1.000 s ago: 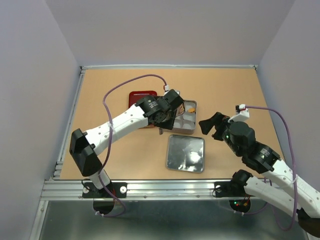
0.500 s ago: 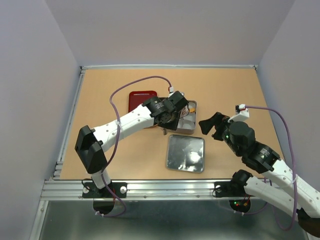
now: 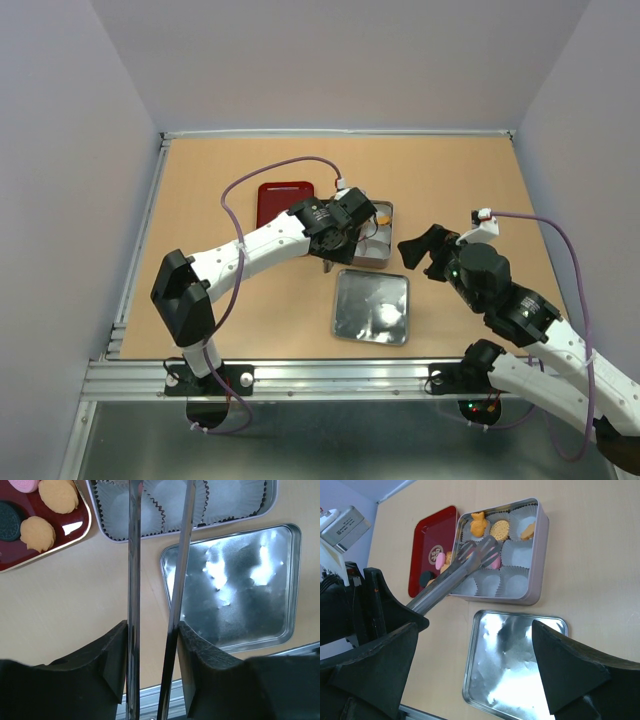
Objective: Pack the cookies
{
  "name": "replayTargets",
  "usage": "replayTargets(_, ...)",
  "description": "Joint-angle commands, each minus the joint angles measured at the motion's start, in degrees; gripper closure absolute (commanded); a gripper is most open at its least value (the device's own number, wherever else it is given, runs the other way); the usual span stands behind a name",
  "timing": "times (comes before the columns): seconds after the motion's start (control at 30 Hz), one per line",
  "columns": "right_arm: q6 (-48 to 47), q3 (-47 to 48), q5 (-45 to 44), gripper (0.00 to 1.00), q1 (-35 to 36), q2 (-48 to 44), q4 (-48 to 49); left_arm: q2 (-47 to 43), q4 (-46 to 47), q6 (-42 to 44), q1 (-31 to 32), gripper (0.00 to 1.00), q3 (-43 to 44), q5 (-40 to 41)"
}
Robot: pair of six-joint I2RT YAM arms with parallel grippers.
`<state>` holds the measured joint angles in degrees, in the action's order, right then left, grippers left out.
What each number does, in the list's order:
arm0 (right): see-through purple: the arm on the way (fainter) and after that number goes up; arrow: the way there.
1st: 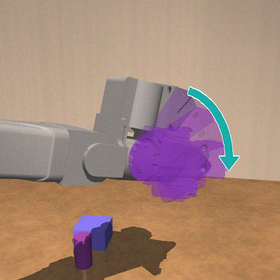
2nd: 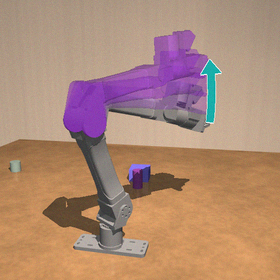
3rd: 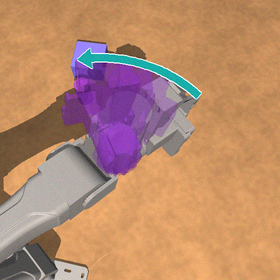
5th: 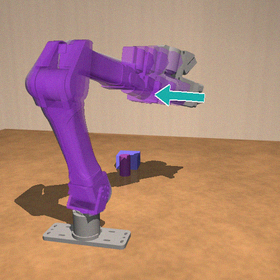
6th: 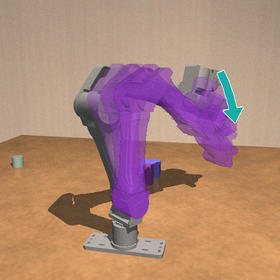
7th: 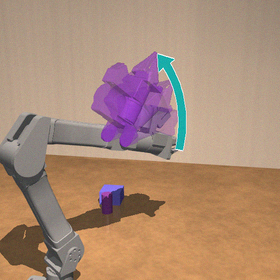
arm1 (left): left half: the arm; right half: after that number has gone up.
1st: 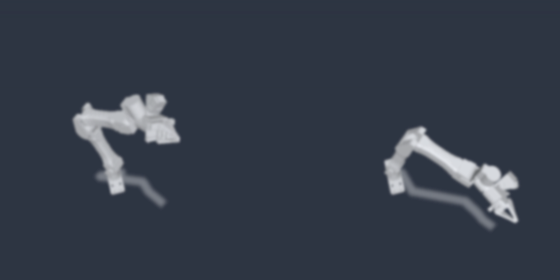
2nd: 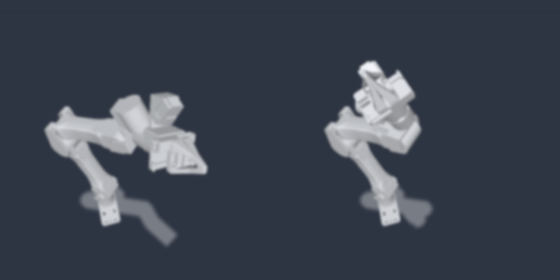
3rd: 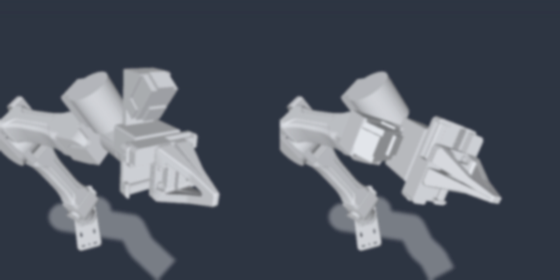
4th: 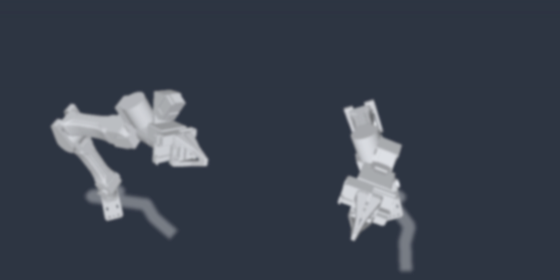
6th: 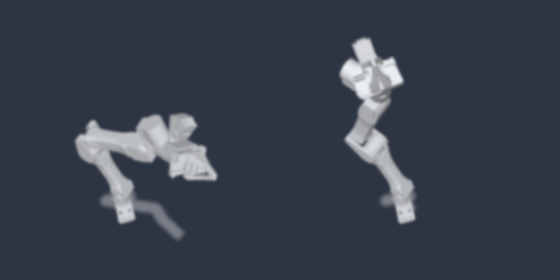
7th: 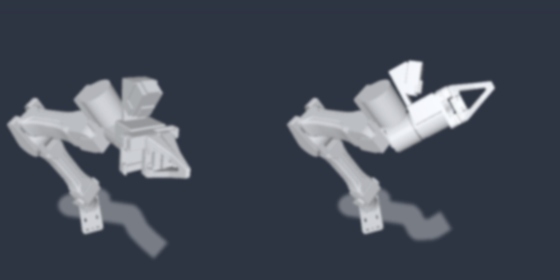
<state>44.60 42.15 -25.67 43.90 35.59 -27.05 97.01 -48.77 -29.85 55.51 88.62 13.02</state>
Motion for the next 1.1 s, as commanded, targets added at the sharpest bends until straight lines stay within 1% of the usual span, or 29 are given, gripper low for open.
replayTargets(0.0,-0.21,-1.37,-0.61,0.00,-0.13,-0.88,0.42,-1.12,0.96,-0.39,0.22,0.46,-0.29,2.28)
replayTargets(0.1,-0.04,-1.37,-0.43,0.00,-0.13,-0.88,0.33,-1.12,1.05,-0.48,0.22,0.43,-0.29,2.45)
replayTargets(0.33,-0.04,-1.46,-0.52,0.00,-0.13,-0.97,0.24,-1.82,-0.09,-0.83,0.22,0.43,1.90,3.68)
replayTargets(0.63,0.05,-1.55,-0.52,0.00,-0.13,-0.97,0.15,-5.34,-5.54,-1.18,-0.48,0.43,7.00,7.46)
replayTargets(0.8,0.14,-1.72,-0.43,0.00,-0.04,-1.05,0.15,-9.29,-6.95,-1.44,-1.71,0.42,6.05,9.65)
replayTargets(0.87,0.31,-1.63,-0.35,0.00,-0.13,-1.05,0.15,-11.31,-6.86,-1.27,-3.81,0.42,3.34,10.53)
replayTargets(0.9,0.31,-1.63,-0.34,0.00,-0.13,-1.05,0.15,-11.32,-6.60,-1.01,-4.87,0.42,3.31,10.54)
replayTargets(0.97,0.31,-1.55,-0.34,0.00,-0.13,-0.79,0.15,-13.60,-5.90,-0.04,-6.98,0.42,-0.54,10.54)
replayTargets(1.03,0.31,-1.63,-0.17,0.00,-0.13,-0.79,0.15,-16.67,-3.71,0.92,-11.37,0.42,-5.11,10.02)
replayTargets(1.07,0.31,-1.81,-0.08,0.00,-0.13,-0.70,0.24,-18.77,-1.70,2.58,-15.21,0.42,-8.52,9.58)
